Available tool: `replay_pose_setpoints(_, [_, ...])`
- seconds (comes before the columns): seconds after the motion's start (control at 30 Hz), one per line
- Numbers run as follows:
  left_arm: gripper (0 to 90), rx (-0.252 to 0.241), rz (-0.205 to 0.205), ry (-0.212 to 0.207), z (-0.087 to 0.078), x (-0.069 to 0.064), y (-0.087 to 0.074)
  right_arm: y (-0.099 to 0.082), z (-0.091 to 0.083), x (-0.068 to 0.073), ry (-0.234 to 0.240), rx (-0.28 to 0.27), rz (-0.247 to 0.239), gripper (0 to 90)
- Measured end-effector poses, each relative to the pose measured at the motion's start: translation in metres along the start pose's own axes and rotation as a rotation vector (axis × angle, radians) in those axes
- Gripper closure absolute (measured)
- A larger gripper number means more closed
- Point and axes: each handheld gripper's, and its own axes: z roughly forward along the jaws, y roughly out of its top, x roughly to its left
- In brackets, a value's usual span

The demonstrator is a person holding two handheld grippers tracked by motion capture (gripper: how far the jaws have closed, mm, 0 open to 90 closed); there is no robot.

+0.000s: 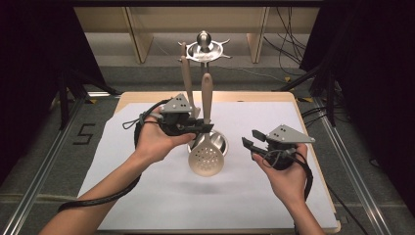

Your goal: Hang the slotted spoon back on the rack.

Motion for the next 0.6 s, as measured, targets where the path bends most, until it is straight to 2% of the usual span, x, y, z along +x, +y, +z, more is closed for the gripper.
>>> replay_pose_setpoints(0.03, [77.6, 0.002, 0.001, 0.003, -0.0001, 0.0001, 0.0004, 0.0001, 0.0008, -0.0015, -0.006, -0.018, -0.023, 57.1])
replay_pose_setpoints(0.37, [77.7, -0.001, -0.004, 0.004, -0.0008, 0.0019, 0.0034, 0.0004, -0.0001, 0.0000, 0.003, -0.012, 0.001, 57.1])
replay_pose_setpoints(0.6, [77.6, 0.003, -0.003, 0.007, 0.0002, 0.0039, 0.0052, 0.0006, 0.0001, -0.0013, 0.000, -0.013, -0.019, 57.0])
